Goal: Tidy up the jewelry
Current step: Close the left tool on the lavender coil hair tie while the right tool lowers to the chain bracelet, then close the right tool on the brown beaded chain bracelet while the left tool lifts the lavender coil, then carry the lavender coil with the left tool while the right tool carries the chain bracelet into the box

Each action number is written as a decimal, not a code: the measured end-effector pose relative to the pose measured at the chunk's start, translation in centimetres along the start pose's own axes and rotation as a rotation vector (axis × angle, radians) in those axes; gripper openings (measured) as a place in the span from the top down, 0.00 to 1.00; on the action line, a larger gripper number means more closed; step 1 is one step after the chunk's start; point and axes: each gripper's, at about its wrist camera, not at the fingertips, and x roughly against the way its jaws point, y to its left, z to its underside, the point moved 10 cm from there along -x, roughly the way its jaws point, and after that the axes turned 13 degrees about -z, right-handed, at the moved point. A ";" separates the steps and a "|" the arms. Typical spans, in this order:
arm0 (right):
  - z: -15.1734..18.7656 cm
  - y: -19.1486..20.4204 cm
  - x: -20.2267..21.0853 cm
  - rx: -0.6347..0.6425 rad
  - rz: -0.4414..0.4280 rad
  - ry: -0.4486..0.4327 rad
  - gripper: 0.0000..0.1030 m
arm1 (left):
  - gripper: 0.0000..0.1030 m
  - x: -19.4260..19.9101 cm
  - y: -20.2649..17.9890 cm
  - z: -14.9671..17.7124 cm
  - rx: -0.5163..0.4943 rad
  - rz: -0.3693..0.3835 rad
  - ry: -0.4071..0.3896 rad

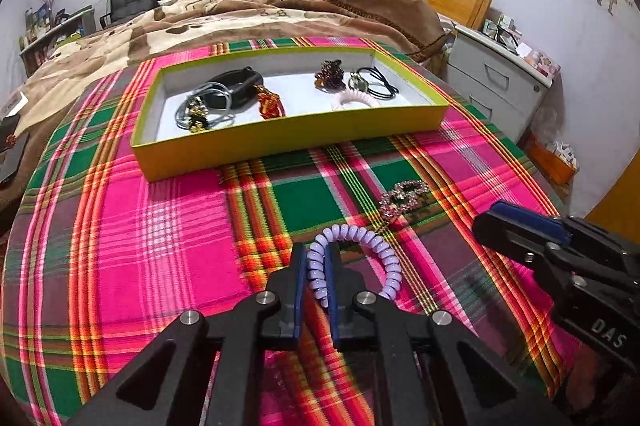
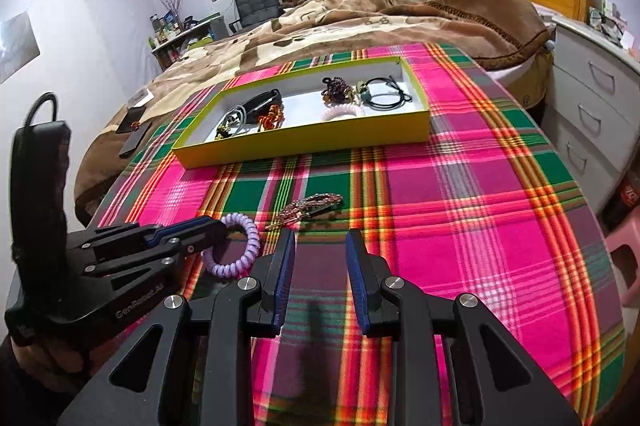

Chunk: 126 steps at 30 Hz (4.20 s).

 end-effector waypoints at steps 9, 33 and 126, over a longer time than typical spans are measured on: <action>-0.2 0.0 -3.1 -0.082 -0.047 0.050 0.74 | 0.92 0.7 2.3 -0.3 0.040 -0.004 -0.033; -2.2 0.2 -6.7 -0.073 0.021 0.098 0.82 | 0.91 0.5 4.0 -0.4 0.085 0.030 -0.031; -11.7 -7.9 -7.7 -0.016 0.067 0.021 0.92 | 0.91 -6.2 7.2 -10.9 0.021 -0.075 -0.096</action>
